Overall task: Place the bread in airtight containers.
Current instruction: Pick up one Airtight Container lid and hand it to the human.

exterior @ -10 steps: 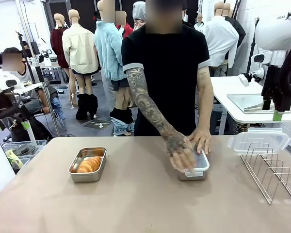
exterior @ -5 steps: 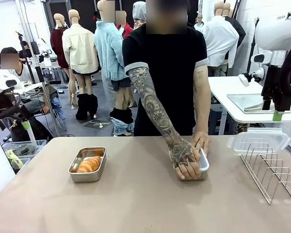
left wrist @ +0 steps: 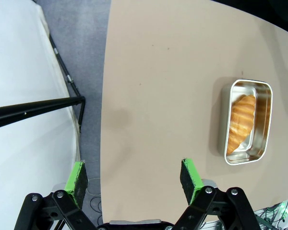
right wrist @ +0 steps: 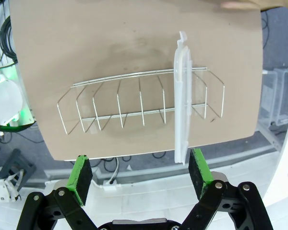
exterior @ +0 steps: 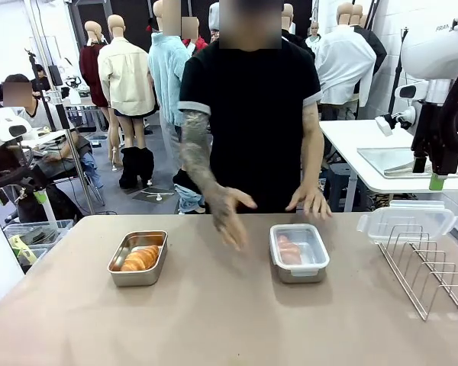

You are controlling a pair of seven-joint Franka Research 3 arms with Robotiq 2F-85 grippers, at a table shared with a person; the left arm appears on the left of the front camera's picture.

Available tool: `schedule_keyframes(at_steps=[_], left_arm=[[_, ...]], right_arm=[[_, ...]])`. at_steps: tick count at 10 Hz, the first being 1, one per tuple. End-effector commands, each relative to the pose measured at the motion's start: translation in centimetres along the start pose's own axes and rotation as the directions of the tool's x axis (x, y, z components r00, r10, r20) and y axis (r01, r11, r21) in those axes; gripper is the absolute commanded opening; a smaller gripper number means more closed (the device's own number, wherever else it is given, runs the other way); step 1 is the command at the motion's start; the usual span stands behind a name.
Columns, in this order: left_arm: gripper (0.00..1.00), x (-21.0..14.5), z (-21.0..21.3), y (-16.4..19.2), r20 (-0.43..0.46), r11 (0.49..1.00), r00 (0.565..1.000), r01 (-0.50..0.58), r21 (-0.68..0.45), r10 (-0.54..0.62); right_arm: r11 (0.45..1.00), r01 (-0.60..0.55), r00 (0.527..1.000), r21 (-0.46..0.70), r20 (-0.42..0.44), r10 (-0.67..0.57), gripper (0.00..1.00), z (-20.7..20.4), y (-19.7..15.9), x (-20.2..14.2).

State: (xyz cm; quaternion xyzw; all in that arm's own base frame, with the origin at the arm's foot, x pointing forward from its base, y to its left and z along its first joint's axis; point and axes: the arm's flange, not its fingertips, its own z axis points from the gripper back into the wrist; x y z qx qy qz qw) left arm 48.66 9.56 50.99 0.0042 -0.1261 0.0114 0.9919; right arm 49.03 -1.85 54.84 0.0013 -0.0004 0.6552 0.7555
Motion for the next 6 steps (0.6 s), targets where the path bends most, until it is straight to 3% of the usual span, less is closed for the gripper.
schedule_keyframes(at_steps=[1, 6], left_arm=[[1.0, -0.16, -0.01, -0.05, 0.015, 1.0, 1.0, -0.019, 0.005, 0.019], [1.0, -0.16, -0.01, -0.05, 0.015, 1.0, 1.0, -0.019, 0.005, 0.019]], right_arm=[[1.0, -0.003, 1.0, 0.002, -0.005, 0.003, 1.0, 0.2, -0.32, -0.06], [1.0, -0.003, 1.0, 0.002, -0.005, 0.003, 1.0, 0.2, -0.32, -0.06]])
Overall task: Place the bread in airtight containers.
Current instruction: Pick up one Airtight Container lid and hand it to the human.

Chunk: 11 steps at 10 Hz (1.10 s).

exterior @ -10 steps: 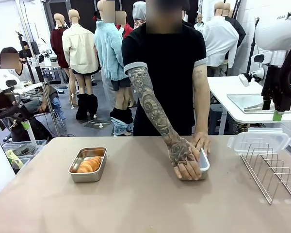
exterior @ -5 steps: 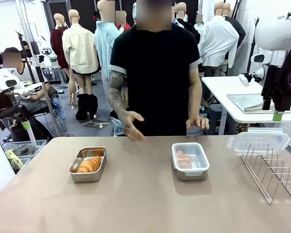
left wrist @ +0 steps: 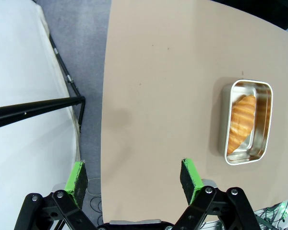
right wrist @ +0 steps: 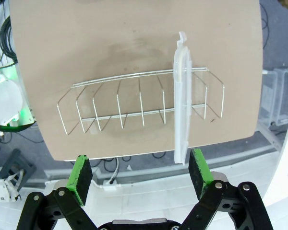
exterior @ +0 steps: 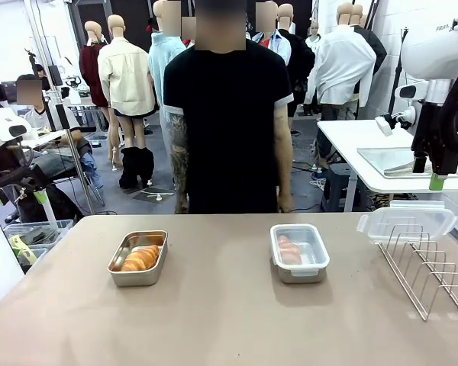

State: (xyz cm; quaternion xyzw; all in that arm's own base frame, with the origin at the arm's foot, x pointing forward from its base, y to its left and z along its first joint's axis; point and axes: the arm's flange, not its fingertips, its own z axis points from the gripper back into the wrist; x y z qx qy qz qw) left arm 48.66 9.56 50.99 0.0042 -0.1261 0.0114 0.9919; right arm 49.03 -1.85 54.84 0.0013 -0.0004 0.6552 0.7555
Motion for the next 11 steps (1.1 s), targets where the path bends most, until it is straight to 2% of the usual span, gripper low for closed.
schedule_keyframes(at_steps=[1, 8, 10, 11], left_arm=[[1.0, -0.2, 0.0, -0.1, 0.015, 1.0, 1.0, -0.019, 0.005, 0.019], [1.0, -0.2, 0.0, -0.1, 0.015, 1.0, 1.0, -0.019, 0.005, 0.019], [1.0, -0.2, 0.0, -0.1, 0.015, 1.0, 1.0, -0.019, 0.005, 0.019], [1.0, -0.2, 0.0, -0.1, 0.015, 1.0, 1.0, -0.019, 0.005, 0.019]], right_arm=[[1.0, -0.003, 1.0, 0.002, -0.005, 0.003, 1.0, 0.2, -0.3, -0.1], [1.0, 0.0, 1.0, 0.0, 0.0, 0.0, 1.0, 0.0, 0.0, 0.0], [0.999, 0.038, 0.999, -0.016, 0.011, -0.038, 1.0, -2.0, -0.2, 0.1], [0.995, 0.068, 0.998, -0.068, 0.009, -0.067, 1.0, -3.0, -0.4, -0.2]])
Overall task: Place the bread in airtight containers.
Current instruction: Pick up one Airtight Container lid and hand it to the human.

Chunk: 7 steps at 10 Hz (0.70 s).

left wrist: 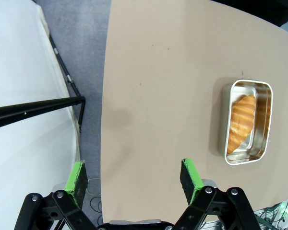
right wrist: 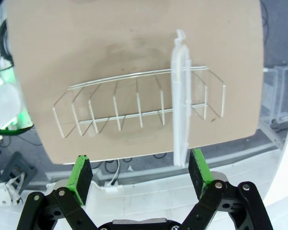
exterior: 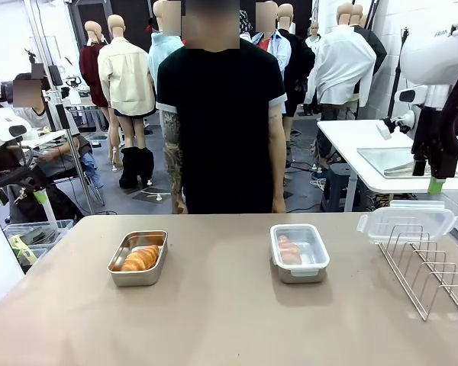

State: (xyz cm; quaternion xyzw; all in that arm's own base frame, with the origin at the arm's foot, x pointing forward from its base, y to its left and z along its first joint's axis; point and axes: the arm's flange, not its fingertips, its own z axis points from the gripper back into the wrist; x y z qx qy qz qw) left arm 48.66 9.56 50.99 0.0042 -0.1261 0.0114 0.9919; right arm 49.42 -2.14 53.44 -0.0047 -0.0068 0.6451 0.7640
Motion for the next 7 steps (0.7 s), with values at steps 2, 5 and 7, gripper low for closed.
schedule_keyframes(at_steps=[2, 5, 7], left_arm=[[1.0, -0.2, 0.0, -0.1, 0.015, 1.0, 1.0, -0.019, 0.005, 0.019], [1.0, -0.2, 0.0, -0.1, 0.015, 1.0, 1.0, -0.019, 0.005, 0.019], [1.0, -0.2, 0.0, -0.1, 0.015, 1.0, 1.0, -0.019, 0.005, 0.019]], right_arm=[[0.995, 0.012, 1.0, -0.102, -0.012, -0.013, 1.0, -3.4, -1.0, -0.3], [0.995, -0.008, 1.0, -0.103, -0.016, 0.006, 1.0, -5.4, -3.5, -0.2], [0.997, -0.01, 1.0, -0.071, -0.026, 0.008, 1.0, -6.0, -5.4, -0.2]])
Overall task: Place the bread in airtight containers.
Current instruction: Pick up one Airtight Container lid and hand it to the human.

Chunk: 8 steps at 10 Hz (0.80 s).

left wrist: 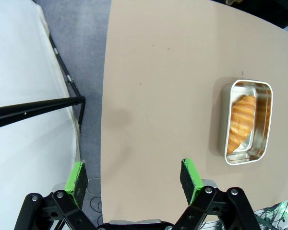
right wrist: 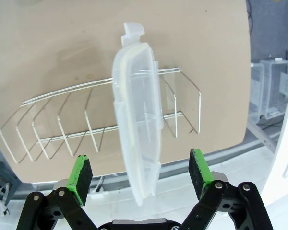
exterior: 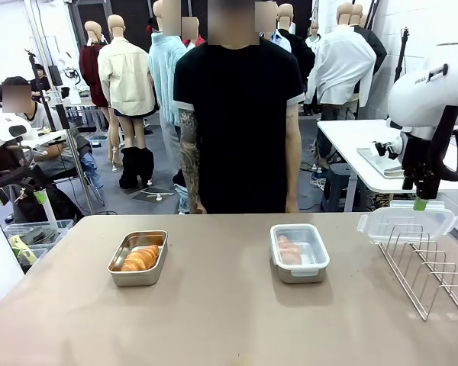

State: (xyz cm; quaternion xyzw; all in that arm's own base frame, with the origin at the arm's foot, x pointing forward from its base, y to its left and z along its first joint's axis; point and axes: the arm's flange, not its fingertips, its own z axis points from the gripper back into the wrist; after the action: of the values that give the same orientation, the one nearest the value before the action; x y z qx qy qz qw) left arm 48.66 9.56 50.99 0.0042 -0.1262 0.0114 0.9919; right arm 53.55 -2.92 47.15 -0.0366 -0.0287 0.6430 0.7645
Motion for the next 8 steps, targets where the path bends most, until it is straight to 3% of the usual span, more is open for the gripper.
schedule_keyframes(at_steps=[1, 8], left_arm=[[1.0, -0.2, 0.0, 0.0, 0.015, 1.0, 1.0, -0.019, 0.005, 0.019], [1.0, -0.2, 0.0, 0.0, 0.015, 1.0, 1.0, -0.019, 0.005, 0.019]], right_arm=[[1.0, -0.015, 1.0, 0.021, -0.013, 0.016, 1.0, -0.2, -2.0, -0.1], [0.992, -0.019, 0.999, 0.122, -0.028, 0.023, 1.0, -4.3, -4.8, 1.4]])
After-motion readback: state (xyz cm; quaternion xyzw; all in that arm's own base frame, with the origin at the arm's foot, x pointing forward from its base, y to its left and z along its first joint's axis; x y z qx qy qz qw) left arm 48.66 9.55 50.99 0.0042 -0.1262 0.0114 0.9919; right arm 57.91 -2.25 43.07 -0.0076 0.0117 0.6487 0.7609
